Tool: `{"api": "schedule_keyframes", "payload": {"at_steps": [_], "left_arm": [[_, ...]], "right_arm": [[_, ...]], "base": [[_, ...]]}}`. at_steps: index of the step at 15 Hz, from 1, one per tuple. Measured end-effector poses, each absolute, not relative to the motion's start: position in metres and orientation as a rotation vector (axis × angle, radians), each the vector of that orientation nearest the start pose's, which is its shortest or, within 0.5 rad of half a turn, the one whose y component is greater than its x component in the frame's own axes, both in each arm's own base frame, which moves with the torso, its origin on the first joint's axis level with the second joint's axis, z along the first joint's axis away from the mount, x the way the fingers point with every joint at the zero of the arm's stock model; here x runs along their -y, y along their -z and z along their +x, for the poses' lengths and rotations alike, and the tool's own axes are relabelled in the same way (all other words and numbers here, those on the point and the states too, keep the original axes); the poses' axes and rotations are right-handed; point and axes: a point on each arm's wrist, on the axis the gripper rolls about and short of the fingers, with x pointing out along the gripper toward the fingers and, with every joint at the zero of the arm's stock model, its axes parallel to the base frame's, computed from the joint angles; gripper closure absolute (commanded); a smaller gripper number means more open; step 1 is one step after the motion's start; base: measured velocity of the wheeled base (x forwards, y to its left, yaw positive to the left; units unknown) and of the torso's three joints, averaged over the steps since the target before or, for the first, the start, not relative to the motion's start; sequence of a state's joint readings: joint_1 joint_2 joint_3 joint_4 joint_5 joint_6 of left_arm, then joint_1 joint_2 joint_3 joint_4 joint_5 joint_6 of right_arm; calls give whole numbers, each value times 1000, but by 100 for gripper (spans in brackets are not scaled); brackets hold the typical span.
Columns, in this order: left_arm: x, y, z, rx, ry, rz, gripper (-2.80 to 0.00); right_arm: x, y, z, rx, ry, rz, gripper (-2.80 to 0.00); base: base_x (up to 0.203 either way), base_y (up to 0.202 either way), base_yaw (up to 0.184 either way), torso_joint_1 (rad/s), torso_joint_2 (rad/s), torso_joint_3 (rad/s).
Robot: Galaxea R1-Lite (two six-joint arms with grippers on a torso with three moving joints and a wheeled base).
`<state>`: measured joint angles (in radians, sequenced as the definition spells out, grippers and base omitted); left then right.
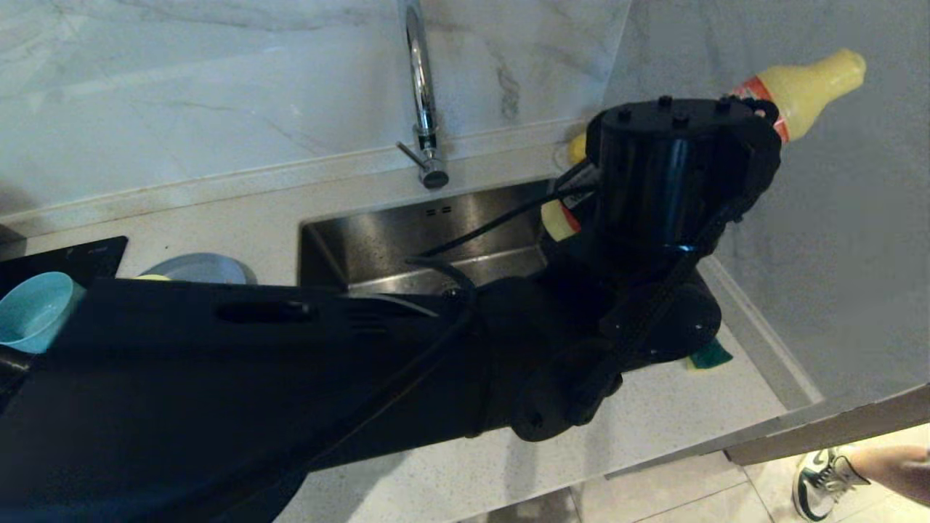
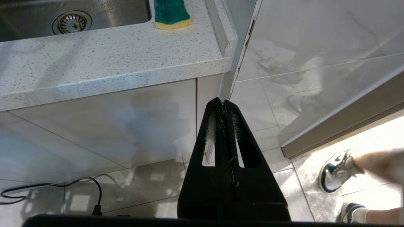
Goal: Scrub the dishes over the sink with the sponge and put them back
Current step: Place the dish soap on the table
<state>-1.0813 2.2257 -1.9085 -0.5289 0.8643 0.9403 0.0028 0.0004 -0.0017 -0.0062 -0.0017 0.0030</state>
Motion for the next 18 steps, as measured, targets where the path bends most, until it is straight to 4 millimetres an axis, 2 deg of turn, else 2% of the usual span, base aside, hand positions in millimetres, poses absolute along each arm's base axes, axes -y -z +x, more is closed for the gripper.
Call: {"api": "schedule_keyframes", "payload": {"at_steps": [5, 9, 15, 18], "left_arm": [[378, -315, 223, 275, 319, 487, 0], [346, -347, 218, 264, 456, 289, 0], [260, -405, 228, 299, 520, 54, 0], [225, -426, 224, 325, 532, -25, 0]], "right_arm": [[0, -77, -23, 8, -1, 3, 0], [0, -77, -23, 7, -1, 3, 0], [0, -77, -23, 7, -1, 3, 0], [0, -77, -23, 7, -1, 3, 0]], "base": [[0, 0, 0, 0, 0, 0], [0, 0, 0, 0, 0, 0], [0, 0, 0, 0, 0, 0], [0, 0, 0, 0, 0, 0]]}}
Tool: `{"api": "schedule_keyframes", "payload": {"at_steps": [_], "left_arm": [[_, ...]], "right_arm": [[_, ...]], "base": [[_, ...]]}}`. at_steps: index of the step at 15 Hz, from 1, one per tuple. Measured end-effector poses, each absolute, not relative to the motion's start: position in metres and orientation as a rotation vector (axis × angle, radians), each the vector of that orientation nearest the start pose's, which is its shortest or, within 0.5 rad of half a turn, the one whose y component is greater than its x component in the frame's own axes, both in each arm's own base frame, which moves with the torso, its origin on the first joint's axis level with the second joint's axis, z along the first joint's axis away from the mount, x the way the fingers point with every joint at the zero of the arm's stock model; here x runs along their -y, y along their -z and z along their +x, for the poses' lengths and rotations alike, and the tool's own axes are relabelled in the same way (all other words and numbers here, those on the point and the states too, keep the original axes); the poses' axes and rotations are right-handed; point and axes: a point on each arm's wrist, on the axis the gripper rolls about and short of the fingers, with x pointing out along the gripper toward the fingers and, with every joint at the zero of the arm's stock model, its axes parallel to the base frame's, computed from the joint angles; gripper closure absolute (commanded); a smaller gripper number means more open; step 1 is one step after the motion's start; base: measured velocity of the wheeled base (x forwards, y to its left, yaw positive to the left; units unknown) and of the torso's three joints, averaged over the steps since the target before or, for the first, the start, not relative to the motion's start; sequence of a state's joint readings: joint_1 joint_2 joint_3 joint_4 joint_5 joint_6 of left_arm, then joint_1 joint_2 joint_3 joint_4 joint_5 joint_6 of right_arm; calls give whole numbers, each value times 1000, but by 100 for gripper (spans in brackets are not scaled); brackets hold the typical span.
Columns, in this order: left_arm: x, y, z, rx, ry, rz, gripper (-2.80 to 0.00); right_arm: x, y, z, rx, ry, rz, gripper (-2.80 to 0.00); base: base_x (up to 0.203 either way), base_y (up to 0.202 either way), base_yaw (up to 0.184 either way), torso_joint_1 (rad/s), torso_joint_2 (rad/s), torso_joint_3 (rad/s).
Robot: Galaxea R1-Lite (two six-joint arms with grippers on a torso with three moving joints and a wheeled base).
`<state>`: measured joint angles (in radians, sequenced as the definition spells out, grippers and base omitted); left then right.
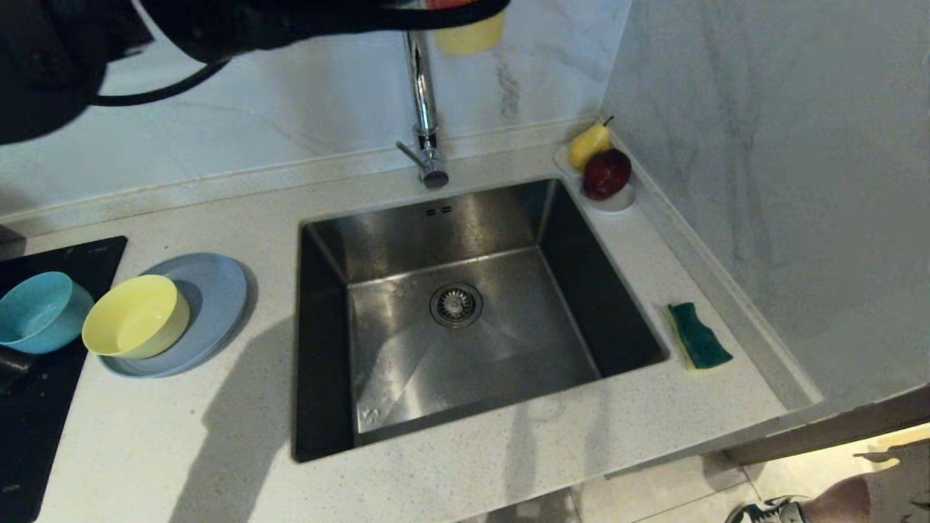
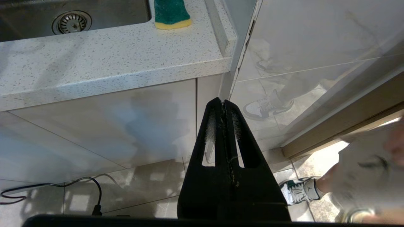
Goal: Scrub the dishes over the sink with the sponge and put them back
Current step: Place the dish soap on the table
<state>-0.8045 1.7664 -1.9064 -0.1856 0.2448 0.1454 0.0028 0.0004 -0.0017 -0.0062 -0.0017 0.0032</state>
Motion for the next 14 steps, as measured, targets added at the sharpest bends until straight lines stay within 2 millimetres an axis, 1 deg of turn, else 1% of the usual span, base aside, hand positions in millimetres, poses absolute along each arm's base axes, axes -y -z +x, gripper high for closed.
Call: {"api": "schedule_keyframes", "payload": {"at_steps": [2, 5, 9, 11, 14], "left_arm": [[205, -439, 217, 359, 506, -45, 0], [174, -450, 213, 355, 447, -69, 0], [121, -456, 219, 295, 332, -116, 0], [93, -457, 223, 282, 241, -148, 0], [55, -457, 233, 298, 74, -143, 0]], "right_arm": [[0, -77, -23, 8, -1, 3, 0], [0, -77, -23, 7, -1, 2, 0], [0, -77, -23, 8, -1, 2, 0], [0, -77, -23, 8, -1, 3, 0], [0, -77, -23, 8, -1, 3, 0]], "base": [[0, 0, 0, 0, 0, 0], [0, 0, 0, 0, 0, 0], [0, 0, 0, 0, 0, 0], [0, 0, 0, 0, 0, 0], [0, 0, 0, 0, 0, 0]]}}
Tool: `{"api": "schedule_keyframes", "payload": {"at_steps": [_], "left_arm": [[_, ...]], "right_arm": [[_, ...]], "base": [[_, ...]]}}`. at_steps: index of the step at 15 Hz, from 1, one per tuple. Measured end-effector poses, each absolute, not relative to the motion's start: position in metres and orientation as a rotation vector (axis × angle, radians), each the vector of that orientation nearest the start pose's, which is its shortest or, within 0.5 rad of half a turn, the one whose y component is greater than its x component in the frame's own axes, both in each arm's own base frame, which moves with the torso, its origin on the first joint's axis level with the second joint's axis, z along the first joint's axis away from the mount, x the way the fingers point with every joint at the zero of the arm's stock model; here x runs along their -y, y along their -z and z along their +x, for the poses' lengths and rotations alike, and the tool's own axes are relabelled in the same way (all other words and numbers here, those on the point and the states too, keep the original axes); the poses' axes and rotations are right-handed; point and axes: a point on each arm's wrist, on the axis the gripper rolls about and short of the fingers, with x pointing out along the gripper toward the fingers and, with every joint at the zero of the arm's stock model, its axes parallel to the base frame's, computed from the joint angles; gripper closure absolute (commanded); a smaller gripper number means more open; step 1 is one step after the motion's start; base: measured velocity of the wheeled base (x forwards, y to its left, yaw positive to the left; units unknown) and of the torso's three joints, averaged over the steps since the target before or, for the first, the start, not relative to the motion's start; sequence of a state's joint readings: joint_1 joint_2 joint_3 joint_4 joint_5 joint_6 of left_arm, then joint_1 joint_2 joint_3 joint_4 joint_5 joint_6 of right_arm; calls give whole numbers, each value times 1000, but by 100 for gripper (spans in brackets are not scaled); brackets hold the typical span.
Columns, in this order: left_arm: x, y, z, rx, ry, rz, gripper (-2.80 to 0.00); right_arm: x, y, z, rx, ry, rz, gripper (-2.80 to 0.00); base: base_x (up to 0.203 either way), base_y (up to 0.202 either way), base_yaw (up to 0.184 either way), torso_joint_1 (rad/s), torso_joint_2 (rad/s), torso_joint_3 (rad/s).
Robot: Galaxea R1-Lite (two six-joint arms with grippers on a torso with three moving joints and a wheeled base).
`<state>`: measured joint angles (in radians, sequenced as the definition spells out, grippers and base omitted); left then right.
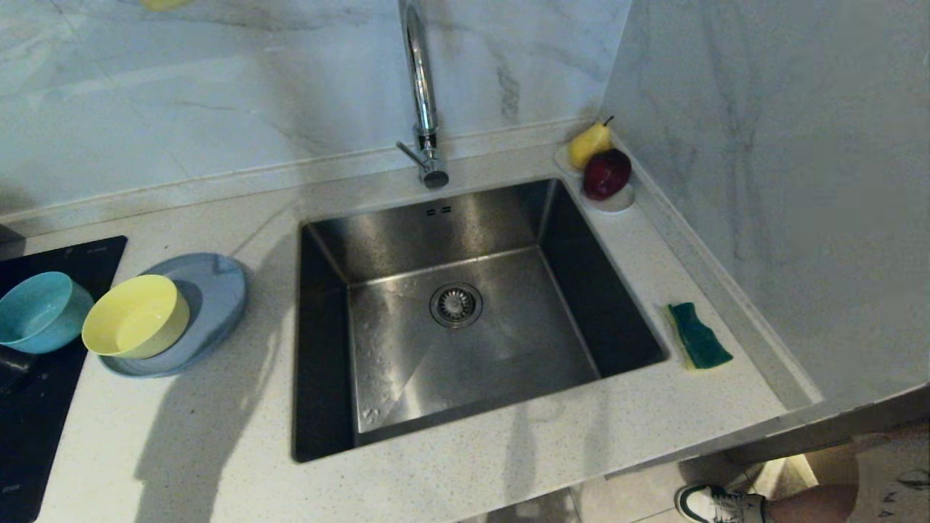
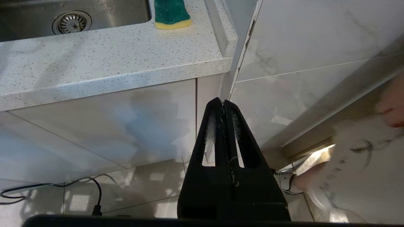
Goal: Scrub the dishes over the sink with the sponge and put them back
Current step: Place the dish soap on the table
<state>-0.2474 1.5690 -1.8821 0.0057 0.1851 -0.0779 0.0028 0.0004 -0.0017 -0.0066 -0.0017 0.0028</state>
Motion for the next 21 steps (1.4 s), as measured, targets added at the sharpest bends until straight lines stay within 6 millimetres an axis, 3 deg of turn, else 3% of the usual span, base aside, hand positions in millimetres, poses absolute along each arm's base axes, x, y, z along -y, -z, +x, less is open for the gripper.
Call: {"api": "schedule_keyframes", "payload": {"at_steps": [4, 9, 16, 21], "left_arm": [[16, -443, 252, 260, -108, -152, 0], [1, -412, 286, 165, -388, -160, 0], [-8, -360, 342, 21, -341, -217, 0], [-21, -321, 391, 37, -386, -197, 0]], "right_arm": [[0, -77, -23, 8, -1, 3, 0], [0, -77, -23, 8, -1, 3, 0], [0, -77, -23, 7, -2, 3, 0], [0, -77, -23, 7, -1, 3, 0]], "base": [[0, 0, 0, 0, 0, 0], [0, 0, 0, 0, 0, 0], [0, 0, 0, 0, 0, 0], [0, 0, 0, 0, 0, 0]]}}
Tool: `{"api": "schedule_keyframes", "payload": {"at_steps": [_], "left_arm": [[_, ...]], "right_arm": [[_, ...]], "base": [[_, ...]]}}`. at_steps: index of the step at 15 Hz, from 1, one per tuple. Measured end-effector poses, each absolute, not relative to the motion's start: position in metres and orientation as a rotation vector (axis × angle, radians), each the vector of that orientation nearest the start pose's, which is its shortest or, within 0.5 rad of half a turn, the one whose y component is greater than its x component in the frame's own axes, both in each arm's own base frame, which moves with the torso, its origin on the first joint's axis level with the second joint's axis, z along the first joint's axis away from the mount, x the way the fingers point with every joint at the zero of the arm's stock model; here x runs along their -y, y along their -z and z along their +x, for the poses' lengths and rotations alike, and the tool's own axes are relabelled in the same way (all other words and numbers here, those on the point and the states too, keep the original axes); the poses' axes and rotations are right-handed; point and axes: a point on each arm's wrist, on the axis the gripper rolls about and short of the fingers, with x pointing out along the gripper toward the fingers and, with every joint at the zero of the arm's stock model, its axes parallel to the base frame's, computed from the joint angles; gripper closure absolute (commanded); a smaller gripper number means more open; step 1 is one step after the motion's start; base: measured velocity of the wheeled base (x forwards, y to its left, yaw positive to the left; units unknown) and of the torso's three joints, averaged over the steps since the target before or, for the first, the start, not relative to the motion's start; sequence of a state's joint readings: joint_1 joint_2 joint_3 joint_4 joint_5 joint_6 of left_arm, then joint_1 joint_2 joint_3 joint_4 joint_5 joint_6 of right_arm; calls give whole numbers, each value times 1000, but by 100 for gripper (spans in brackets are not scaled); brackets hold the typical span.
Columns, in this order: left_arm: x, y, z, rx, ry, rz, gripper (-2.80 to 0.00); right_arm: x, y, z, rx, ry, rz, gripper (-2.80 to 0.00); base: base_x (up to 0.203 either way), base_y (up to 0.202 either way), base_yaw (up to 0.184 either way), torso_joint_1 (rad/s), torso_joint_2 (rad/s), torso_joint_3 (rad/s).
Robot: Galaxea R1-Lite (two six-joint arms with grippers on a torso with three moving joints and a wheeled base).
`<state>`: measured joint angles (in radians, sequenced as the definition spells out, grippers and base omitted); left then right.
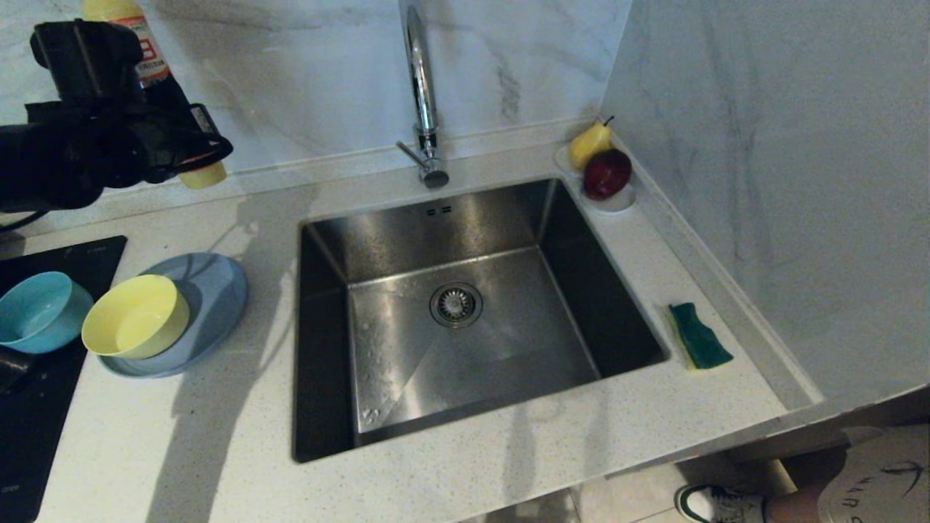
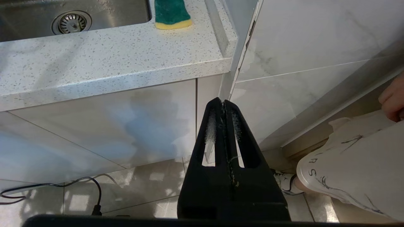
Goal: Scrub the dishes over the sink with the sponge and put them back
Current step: Place the dish soap on the table
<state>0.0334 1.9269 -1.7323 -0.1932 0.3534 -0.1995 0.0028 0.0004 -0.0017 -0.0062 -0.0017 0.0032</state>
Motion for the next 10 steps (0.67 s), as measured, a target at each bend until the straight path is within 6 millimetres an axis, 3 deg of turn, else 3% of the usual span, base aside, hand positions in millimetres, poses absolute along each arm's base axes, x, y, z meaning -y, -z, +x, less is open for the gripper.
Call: {"api": "schedule_keyframes", "payload": {"at_steps": [4, 10], "left_arm": [[-35, -292, 427, 148, -494, -151, 0], [-47, -256, 459, 175, -531, -136, 0]], "right_arm": [[0, -77, -23, 7, -1, 3, 0], [0, -77, -23, 7, -1, 3, 0]], "base": [[0, 0, 0, 0, 0, 0], [0, 0, 0, 0, 0, 0]]}}
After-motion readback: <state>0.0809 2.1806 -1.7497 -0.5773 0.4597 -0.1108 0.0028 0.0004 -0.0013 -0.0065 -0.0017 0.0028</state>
